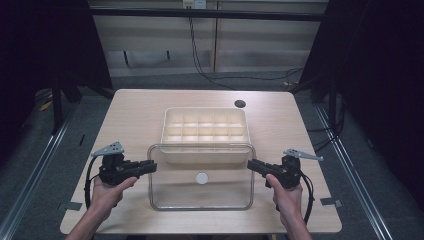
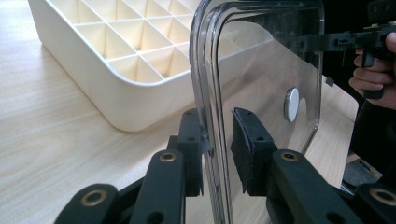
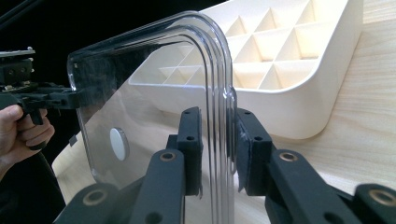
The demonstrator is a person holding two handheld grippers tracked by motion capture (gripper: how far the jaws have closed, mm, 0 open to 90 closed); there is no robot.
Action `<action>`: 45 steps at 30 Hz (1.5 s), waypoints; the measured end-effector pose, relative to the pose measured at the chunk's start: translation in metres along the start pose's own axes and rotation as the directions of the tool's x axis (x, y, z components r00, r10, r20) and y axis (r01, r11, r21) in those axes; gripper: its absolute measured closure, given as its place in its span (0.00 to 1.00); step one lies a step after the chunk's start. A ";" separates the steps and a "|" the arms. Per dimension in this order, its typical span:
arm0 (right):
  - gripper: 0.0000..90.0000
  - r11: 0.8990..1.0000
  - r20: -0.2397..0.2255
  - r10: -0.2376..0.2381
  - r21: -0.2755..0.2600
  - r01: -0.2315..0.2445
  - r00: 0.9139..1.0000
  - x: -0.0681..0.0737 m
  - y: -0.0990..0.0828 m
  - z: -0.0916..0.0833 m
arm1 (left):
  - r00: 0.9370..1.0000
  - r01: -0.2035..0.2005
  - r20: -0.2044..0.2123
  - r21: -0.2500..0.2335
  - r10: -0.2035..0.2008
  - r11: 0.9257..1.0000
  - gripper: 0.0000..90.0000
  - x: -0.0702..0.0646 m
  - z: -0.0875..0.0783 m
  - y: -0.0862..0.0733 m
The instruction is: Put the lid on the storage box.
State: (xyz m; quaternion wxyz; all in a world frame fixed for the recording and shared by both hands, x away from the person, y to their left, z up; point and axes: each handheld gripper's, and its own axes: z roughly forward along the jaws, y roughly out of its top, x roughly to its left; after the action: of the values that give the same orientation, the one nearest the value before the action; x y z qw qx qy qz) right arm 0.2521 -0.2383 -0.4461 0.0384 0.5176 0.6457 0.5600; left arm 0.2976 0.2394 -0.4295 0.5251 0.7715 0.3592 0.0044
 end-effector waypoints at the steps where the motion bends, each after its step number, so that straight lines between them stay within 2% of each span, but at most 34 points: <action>1: 0.82 1.000 0.004 -0.001 -0.005 0.001 1.000 0.000 0.001 -0.001 | 1.000 -0.012 0.002 -0.010 0.012 1.000 0.83 -0.003 -0.001 0.002; 4: 0.82 1.000 0.009 -0.007 -0.010 0.007 1.000 0.000 0.002 -0.002 | 1.000 -0.026 0.000 -0.010 0.026 1.000 0.83 -0.004 -0.001 0.004; 10: 0.82 1.000 0.009 -0.012 -0.009 0.012 1.000 0.002 0.003 -0.002 | 1.000 -0.025 -0.011 -0.011 0.024 1.000 0.83 -0.004 -0.002 0.005; 19: 0.82 0.999 -0.007 -0.026 -0.025 0.026 1.000 0.008 0.012 0.001 | 0.999 -0.031 -0.019 -0.039 0.030 0.999 0.83 -0.004 -0.011 0.012; 26: 0.81 0.999 -0.001 -0.025 -0.036 0.025 1.000 0.006 0.015 -0.002 | 0.999 -0.037 -0.012 -0.032 0.037 0.999 0.83 -0.007 -0.009 0.019; 29: 0.81 0.998 -0.003 -0.026 -0.052 0.026 1.000 0.006 0.018 -0.005 | 0.999 -0.044 -0.018 -0.043 0.043 0.998 0.83 -0.009 -0.007 0.024; 35: 0.81 0.998 0.004 -0.022 -0.061 0.022 1.000 0.004 0.020 -0.010 | 0.999 -0.047 -0.013 -0.038 0.047 0.998 0.82 -0.013 -0.003 0.022; 45: 0.81 0.996 -0.002 -0.034 -0.088 0.034 0.999 0.007 0.029 -0.010 | 0.998 -0.061 -0.019 -0.059 0.060 0.996 0.83 -0.014 -0.008 0.032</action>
State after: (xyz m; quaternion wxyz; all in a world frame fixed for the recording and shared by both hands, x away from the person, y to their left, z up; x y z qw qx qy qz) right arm 0.2610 -0.2446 -0.4164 0.0698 0.5034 0.6292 0.5881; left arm 0.3021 0.2323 -0.3942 0.5444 0.7660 0.3400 0.0373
